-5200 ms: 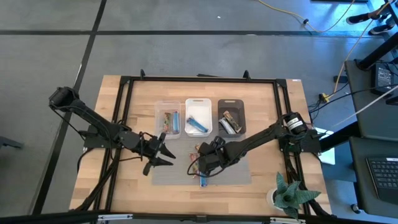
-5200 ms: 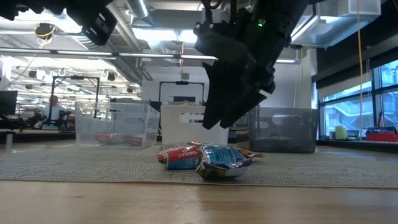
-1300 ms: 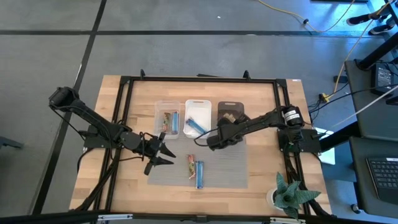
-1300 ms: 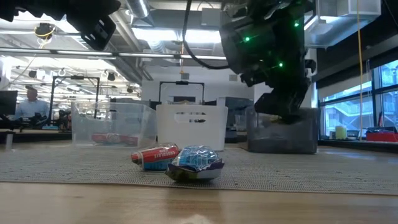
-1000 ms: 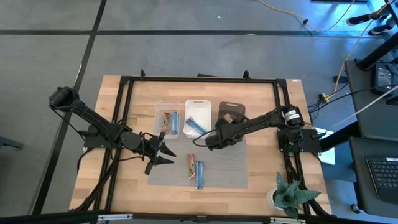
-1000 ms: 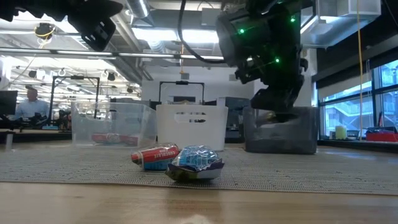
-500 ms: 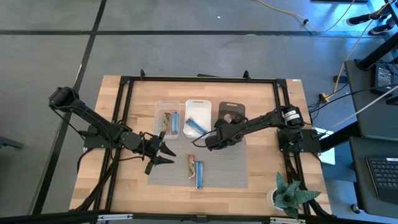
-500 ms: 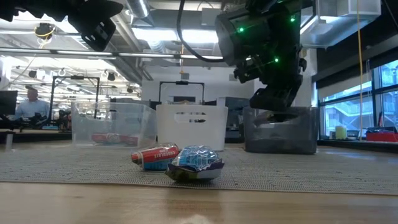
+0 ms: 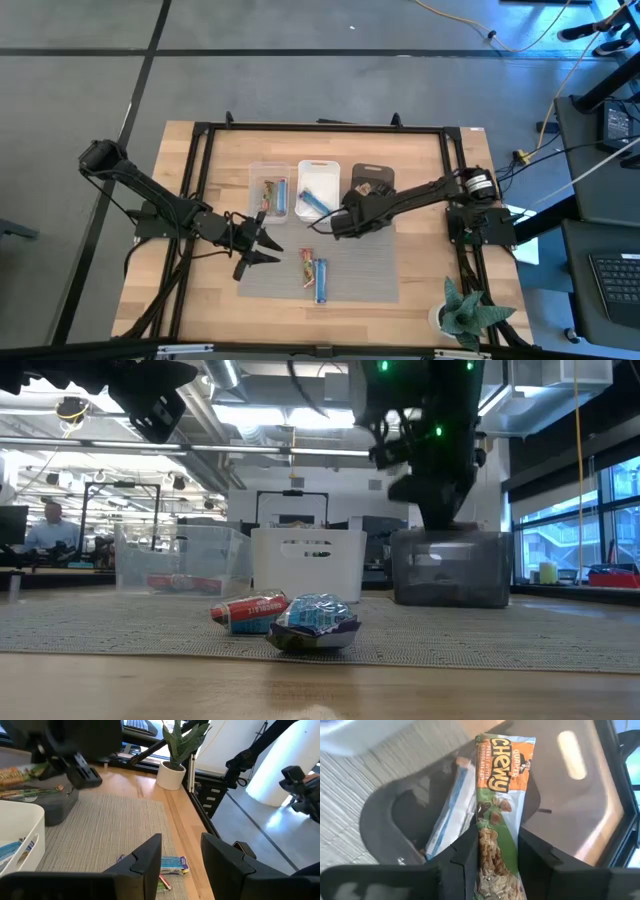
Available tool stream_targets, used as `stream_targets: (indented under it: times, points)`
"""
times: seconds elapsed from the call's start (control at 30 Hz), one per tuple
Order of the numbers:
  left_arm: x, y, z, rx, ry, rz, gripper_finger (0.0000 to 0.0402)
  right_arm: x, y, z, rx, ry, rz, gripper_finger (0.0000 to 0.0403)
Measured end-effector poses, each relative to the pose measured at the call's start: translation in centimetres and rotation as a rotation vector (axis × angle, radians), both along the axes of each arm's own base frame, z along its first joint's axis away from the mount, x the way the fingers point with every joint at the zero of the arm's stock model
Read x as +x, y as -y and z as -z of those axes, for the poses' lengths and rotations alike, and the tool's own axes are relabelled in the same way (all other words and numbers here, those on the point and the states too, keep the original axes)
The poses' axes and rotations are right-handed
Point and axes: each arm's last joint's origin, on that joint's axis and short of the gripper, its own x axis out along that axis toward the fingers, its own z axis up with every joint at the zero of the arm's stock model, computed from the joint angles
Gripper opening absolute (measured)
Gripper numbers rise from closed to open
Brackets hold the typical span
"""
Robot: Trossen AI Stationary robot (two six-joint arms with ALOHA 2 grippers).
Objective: Pick and place Granola Bars by type
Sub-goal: Put the yellow granola bar into the black bin, then put the red granola bar into the transparent bin
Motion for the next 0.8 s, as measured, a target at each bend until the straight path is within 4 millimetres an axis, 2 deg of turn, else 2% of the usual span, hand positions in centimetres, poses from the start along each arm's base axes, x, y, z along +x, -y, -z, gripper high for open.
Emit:
stream_targets:
  times: [0.1, 0.27, 0.47, 0.6, 0.8]
  points:
    - [0.0, 0.0, 0.0, 0.000, 0.000, 0.000, 0.0132, -0.4, 0.5, -1.6, 0.008, 0.046, 0.002, 0.0128]
    - [0.0, 0.0, 0.0, -0.003, -0.001, 0.000, 0.0132, -0.8, 1.7, -3.4, 0.045, 0.110, 0.025, 0.0173]
    - [0.0, 0.0, 0.0, -0.033, -0.009, -0.007, 0.0132, -1.0, 3.3, -3.8, 0.042, 0.108, 0.059, 0.0230]
    - [0.0, 0.0, 0.0, -0.052, -0.014, -0.009, 0.0132, -1.4, 3.8, -4.2, 0.043, 0.087, 0.061, 0.0247]
    - [0.0, 0.0, 0.0, -0.075, -0.020, -0.013, 0.0132, -4.3, 3.0, -8.7, -0.046, 0.195, 0.031, 0.0247]
